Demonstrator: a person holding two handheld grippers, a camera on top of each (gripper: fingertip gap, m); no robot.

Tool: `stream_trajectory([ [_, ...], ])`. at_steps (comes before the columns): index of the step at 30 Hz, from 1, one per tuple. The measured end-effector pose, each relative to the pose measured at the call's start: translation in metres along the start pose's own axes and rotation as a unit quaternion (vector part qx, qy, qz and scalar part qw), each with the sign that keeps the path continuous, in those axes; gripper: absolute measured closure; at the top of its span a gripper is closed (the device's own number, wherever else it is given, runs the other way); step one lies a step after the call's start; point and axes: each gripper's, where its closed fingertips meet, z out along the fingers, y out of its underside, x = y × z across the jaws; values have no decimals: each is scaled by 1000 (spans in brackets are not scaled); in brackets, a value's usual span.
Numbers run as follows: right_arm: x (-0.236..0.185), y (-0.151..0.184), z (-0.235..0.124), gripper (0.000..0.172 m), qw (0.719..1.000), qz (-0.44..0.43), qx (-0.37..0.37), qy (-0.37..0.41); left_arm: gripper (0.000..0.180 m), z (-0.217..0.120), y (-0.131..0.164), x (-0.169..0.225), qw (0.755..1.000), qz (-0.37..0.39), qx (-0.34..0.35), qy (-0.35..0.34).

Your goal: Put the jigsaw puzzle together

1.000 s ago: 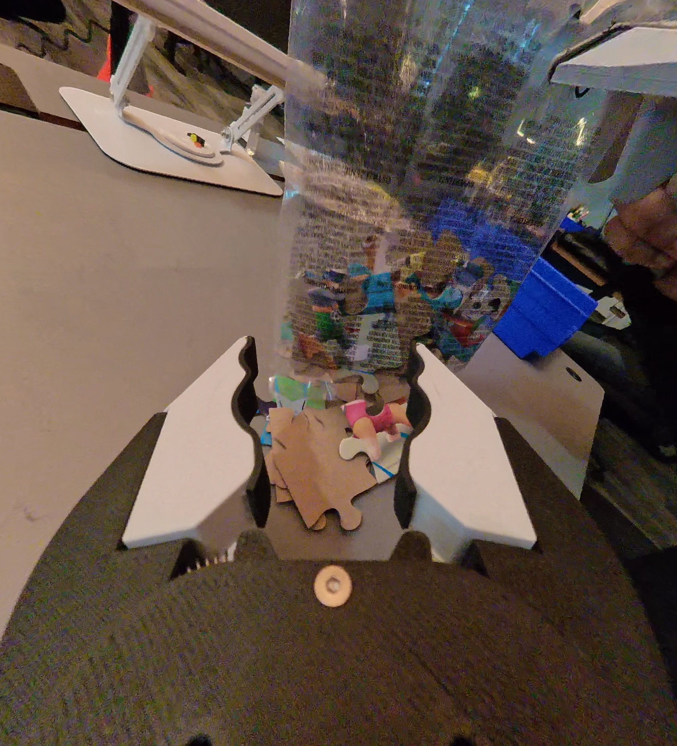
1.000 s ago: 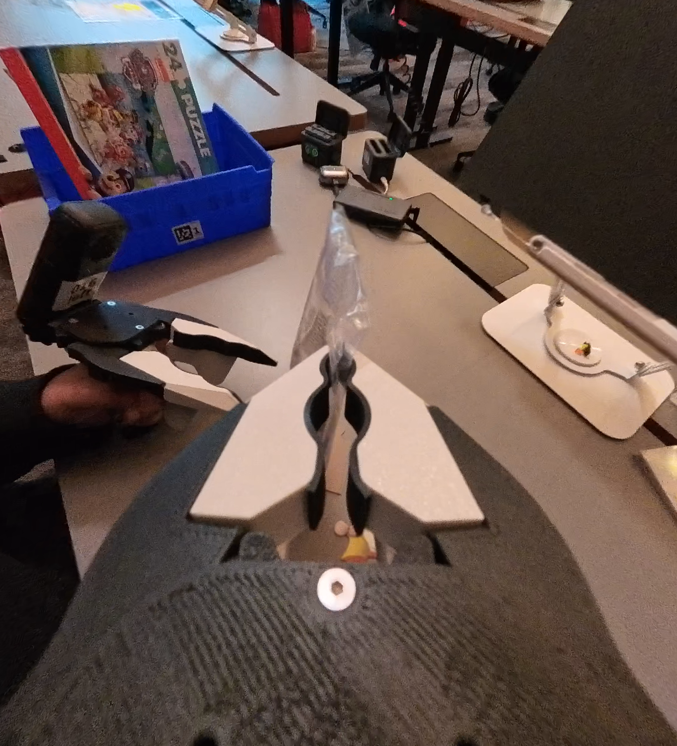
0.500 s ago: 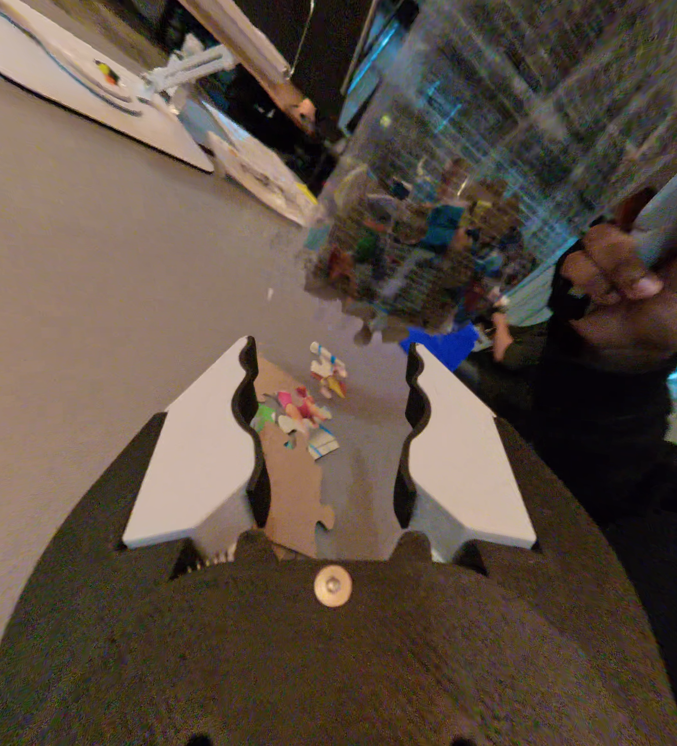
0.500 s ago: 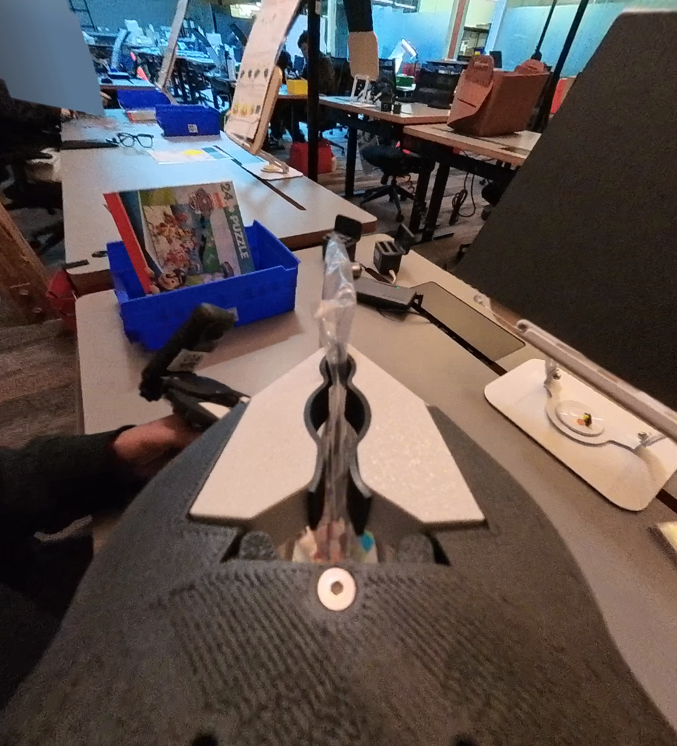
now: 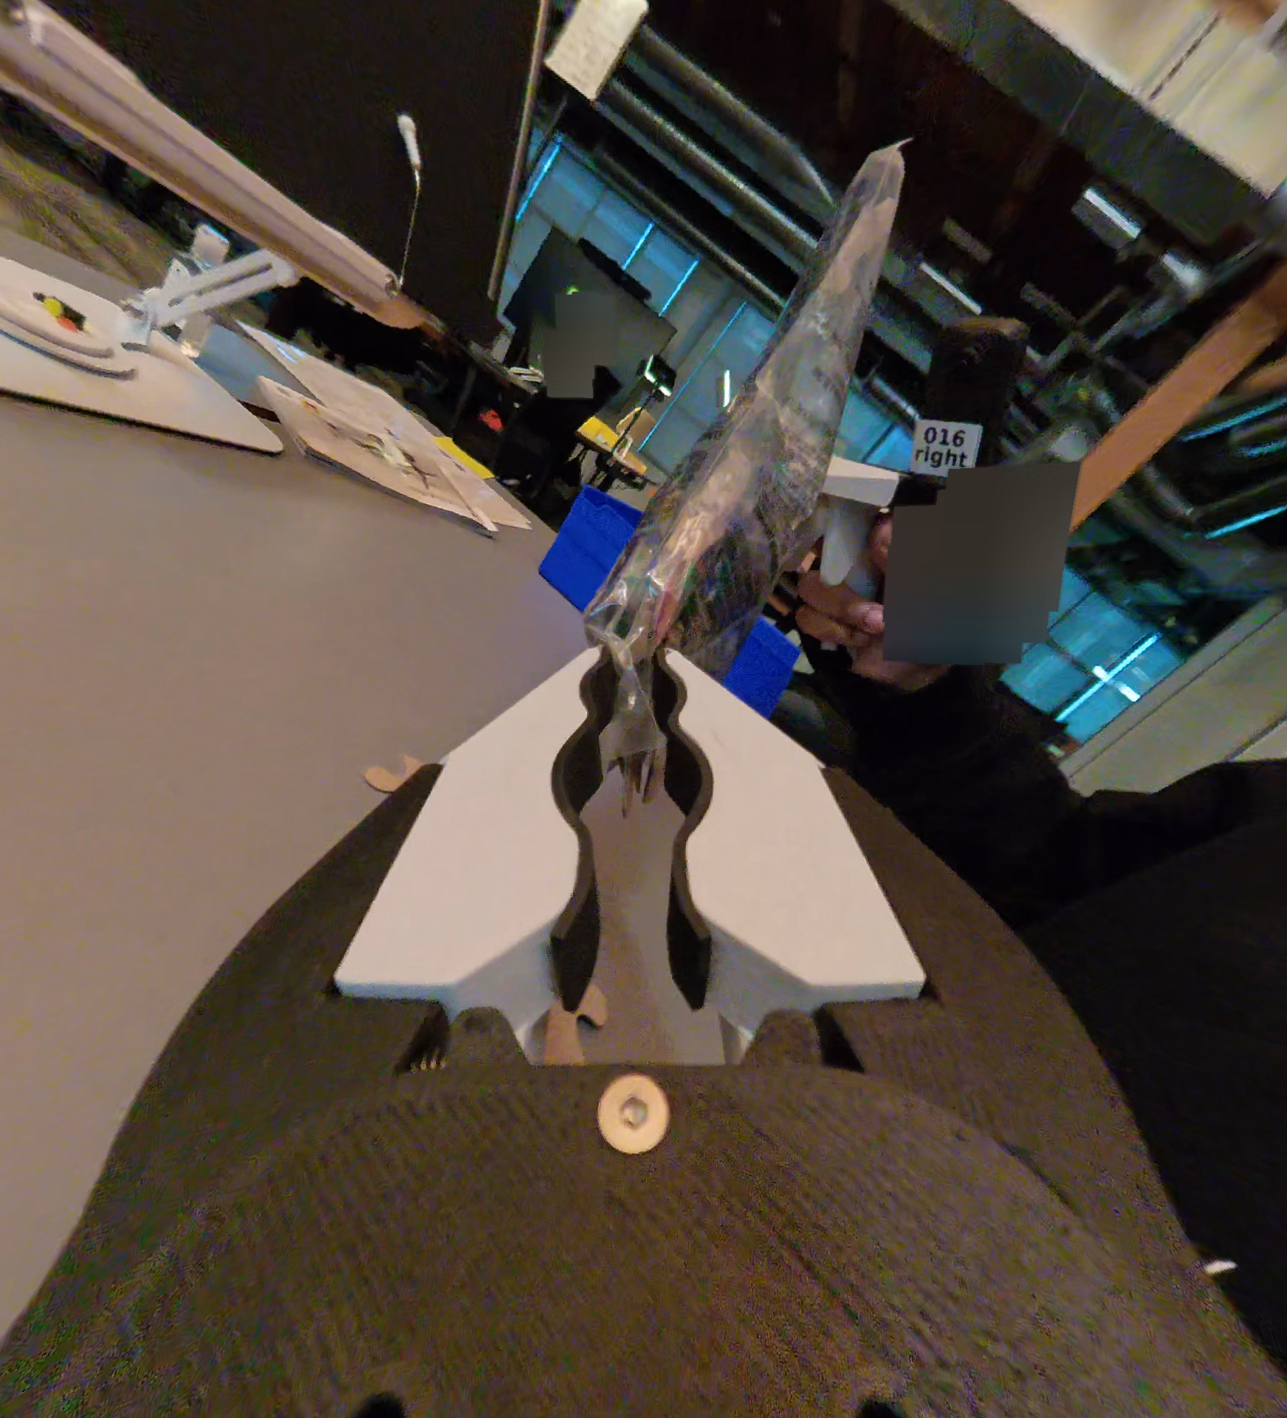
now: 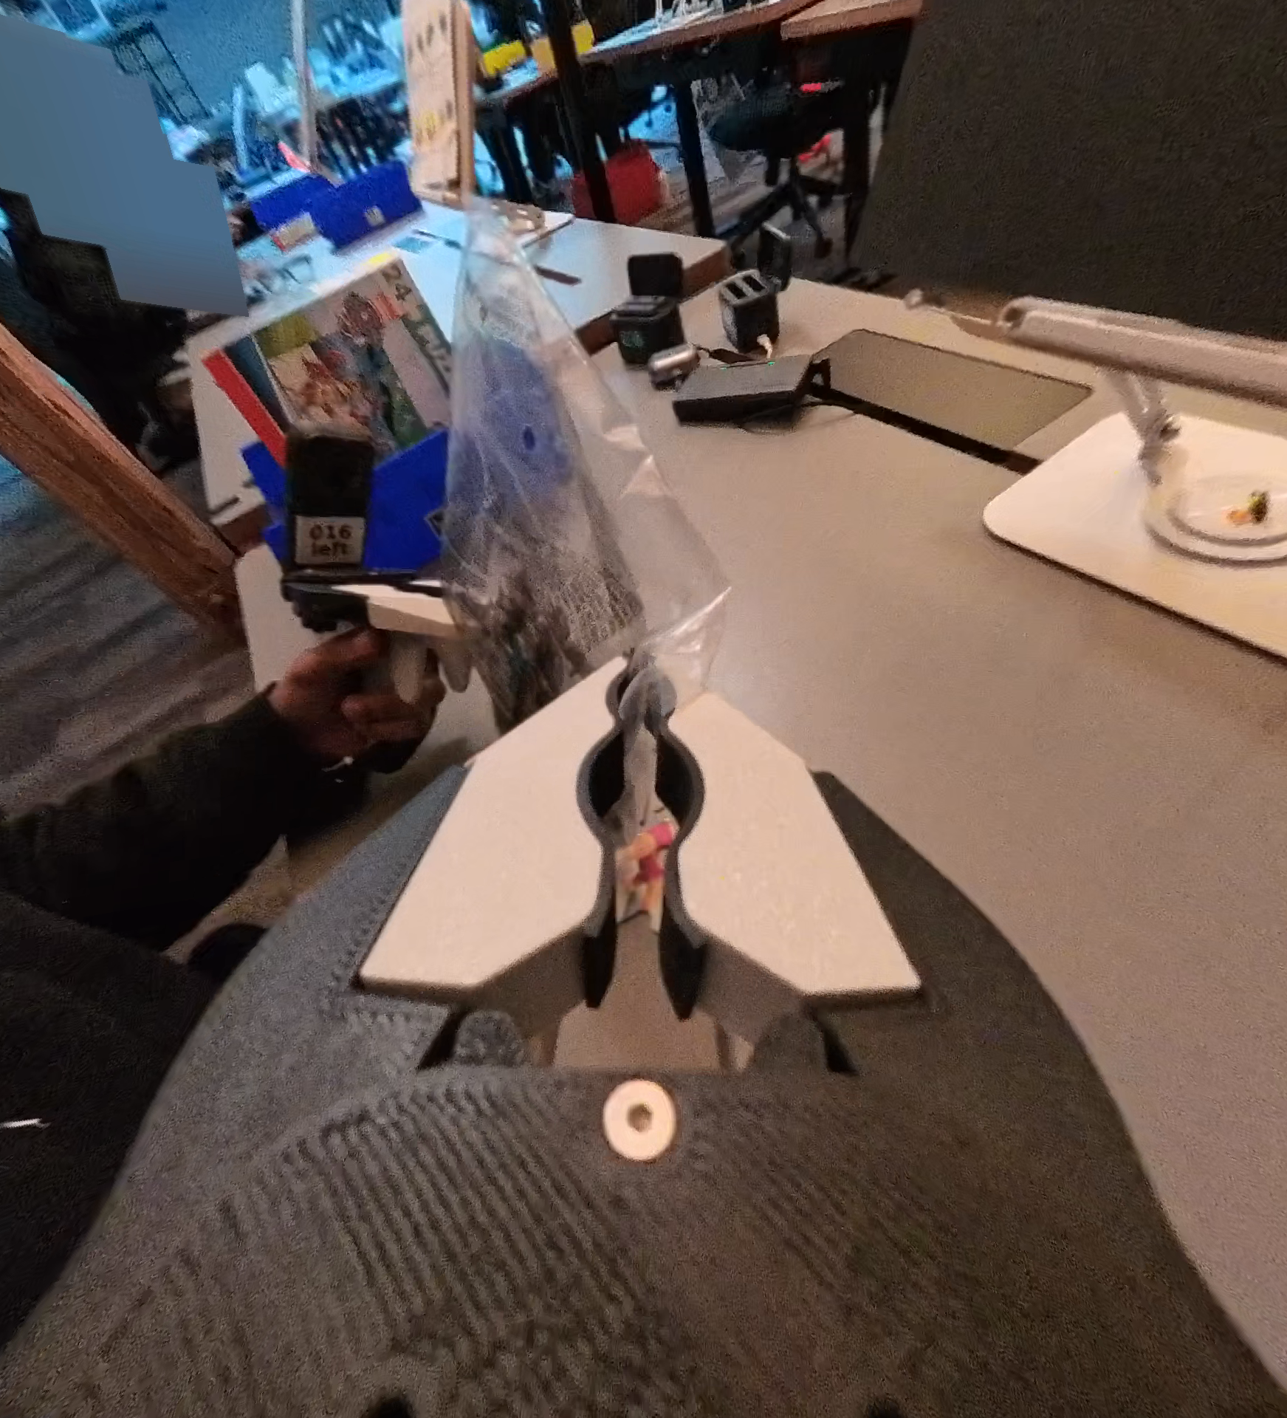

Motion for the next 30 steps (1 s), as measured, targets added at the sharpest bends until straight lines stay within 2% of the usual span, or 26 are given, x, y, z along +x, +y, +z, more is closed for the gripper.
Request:
stream_trajectory([
  [3,0,-3,-12,172,998,42,41,-38,176,3,1,2,999,40,-35,-12],
  [6,8,17,-5,172,1000,-12,-20,13,180,10,11,1,993,79,-78,-24],
  [8,3,6,-9,172,998,-48,-2,27,180,14,16,-2,990,99,-91,-38],
  [11,-1,15,-2,172,996,-78,-40,27,179,15,14,0,991,99,-85,-35],
  [14,-12,1,-4,172,998,-63,0,0,176,14,15,-5,989,106,-87,-50],
  [16,-17,10,3,172,997,-76,-31,-1,174,15,21,-8,989,98,-98,-51],
  [17,-26,4,3,172,996,-82,-18,-11,175,15,21,-7,990,93,-99,-47],
  [19,-32,-16,-2,172,993,-112,26,4,178,13,17,-6,992,89,-84,-42],
  [21,-14,-7,3,172,989,-140,-15,49,180,11,13,-11,993,77,-72,-46],
  [23,-22,-19,-2,172,993,-114,17,18,180,6,11,-14,994,73,-68,-44],
  [25,-16,-28,-11,172,994,-94,46,19,180,2,6,-9,997,53,-46,-16],
  [28,12,6,-2,172,995,-89,-10,49,180,-7,-6,-10,1000,18,-10,-7],
  [30,14,11,-9,172,997,-65,11,33,180,-8,-17,14,999,32,3,15],
])
